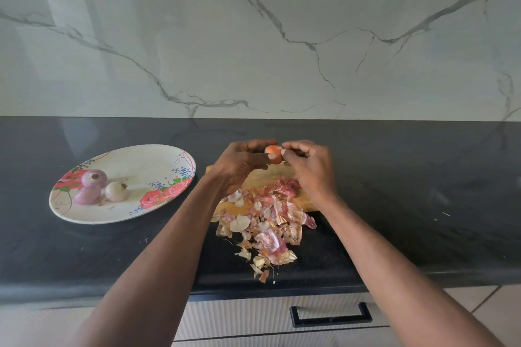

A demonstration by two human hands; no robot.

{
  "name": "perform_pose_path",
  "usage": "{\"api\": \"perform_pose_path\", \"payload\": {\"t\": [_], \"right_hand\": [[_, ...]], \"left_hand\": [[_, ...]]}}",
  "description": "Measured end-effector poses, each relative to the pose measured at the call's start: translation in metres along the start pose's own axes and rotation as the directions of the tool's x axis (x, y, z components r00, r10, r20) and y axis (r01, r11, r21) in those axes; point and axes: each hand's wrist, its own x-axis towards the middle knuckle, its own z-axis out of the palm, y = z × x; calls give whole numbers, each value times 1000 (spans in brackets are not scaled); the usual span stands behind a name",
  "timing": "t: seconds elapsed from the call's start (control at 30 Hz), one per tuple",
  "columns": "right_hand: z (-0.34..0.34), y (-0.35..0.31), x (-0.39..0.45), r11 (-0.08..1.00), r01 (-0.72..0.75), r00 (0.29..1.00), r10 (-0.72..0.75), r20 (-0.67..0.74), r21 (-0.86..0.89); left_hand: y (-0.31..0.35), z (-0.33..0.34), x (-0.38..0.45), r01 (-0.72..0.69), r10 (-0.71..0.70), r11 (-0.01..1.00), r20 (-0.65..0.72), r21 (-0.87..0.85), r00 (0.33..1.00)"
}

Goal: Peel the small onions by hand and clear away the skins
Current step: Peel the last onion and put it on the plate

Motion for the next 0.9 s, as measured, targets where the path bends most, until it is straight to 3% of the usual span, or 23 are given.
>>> {"api": "perform_pose_path", "payload": {"t": [0.17, 0.27, 0.5, 0.67, 0.9], "right_hand": [[-1, -1, 1, 999, -7, 998, 9, 57, -41], [-1, -2, -2, 995, 11, 996, -2, 93, -98], [2, 2, -6, 938, 198, 980, -183, 79, -285], [0, 0, -6, 925, 262, 965, -244, 99, -276], [-4, -7, -7, 991, 100, 989, -89, 117, -90]], "left_hand": [[-3, 4, -2, 23, -23, 999, -12, -45, 1000], [-5, 7, -1, -12, 14, 999, -36, 51, 999], [-5, 10, -1, -21, 19, 969, 9, 248, 1000], [-2, 9, -3, 11, -17, 979, 25, 205, 1000], [7, 11, -7, 105, -98, 986, -59, 130, 993]]}}
